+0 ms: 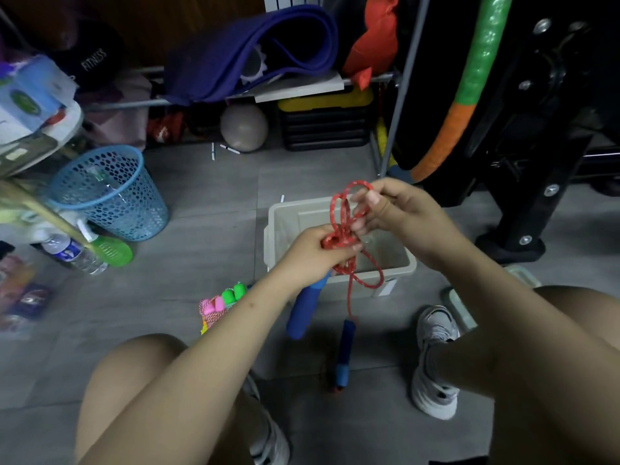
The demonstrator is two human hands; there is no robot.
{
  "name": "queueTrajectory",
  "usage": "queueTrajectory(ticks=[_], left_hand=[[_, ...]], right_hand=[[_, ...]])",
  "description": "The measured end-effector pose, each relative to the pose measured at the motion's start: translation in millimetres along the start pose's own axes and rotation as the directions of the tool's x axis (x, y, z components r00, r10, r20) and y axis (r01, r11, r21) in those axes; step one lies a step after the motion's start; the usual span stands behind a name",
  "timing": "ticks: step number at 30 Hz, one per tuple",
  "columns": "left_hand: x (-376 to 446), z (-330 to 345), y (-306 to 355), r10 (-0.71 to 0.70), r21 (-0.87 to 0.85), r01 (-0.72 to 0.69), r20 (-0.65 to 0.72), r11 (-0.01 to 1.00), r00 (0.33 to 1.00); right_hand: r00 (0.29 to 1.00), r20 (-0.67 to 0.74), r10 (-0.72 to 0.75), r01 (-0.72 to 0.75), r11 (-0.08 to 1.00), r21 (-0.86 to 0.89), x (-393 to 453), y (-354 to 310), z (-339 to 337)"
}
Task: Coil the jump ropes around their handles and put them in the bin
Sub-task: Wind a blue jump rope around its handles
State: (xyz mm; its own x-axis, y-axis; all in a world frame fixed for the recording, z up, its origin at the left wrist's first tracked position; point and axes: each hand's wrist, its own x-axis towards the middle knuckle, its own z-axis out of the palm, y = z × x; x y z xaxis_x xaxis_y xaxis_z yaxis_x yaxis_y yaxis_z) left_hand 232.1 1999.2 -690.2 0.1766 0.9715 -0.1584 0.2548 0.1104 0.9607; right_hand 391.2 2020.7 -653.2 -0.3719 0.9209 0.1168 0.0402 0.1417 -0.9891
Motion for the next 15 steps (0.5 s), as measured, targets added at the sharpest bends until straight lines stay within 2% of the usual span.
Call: queueTrajectory(ticks=[1, 3, 4, 5, 7, 10, 11, 13, 15], left_hand=[[1, -2, 1, -0.05, -0.094, 0.049, -0.005, 0.994, 0.999], [3, -10, 6, -0.149, -0.282, 0.151, 0.028, 0.947, 0.988], [5, -14, 7, -0.183, -0.363, 0.191, 0.055, 0.912, 0.982], [6, -18, 8, -0.201, -0.438, 0.216, 0.08, 0.873, 0.976], [8, -27, 11, -0.222, -0.574, 0.235, 0.093, 0.785, 0.971], [12, -42, 16, -0.239, -0.726, 0.181, 0.024, 0.663, 0.971], [12, -47, 17, -0.24, -0.762, 0.148, -0.011, 0.63, 0.971], [15, -54, 16, -0.271, -0.801, 0.087, -0.096, 0.593, 0.958], [19, -58, 11, -0.324, -0.798, 0.055, -0.18, 0.601, 0.929]], right_hand=[[0.997, -0.062, 0.044, -0.043, 0.999, 0.009, -1, 0, 1], [0.955, -0.179, 0.235, -0.251, 0.965, -0.074, 1, 15, -1], [0.912, -0.163, 0.377, -0.394, 0.915, -0.088, 1, 19, 0], [0.858, -0.09, 0.505, -0.512, 0.856, -0.073, 0, 25, 3], [0.777, 0.098, 0.622, -0.626, 0.78, 0.008, -3, 40, 8], [0.739, 0.264, 0.619, -0.633, 0.773, -0.041, -8, 41, 11], [0.755, 0.281, 0.593, -0.607, 0.793, -0.042, -9, 38, 10], [0.824, 0.267, 0.499, -0.543, 0.83, 0.124, -9, 36, 6], [0.9, 0.15, 0.409, -0.434, 0.875, 0.214, -10, 30, 4]])
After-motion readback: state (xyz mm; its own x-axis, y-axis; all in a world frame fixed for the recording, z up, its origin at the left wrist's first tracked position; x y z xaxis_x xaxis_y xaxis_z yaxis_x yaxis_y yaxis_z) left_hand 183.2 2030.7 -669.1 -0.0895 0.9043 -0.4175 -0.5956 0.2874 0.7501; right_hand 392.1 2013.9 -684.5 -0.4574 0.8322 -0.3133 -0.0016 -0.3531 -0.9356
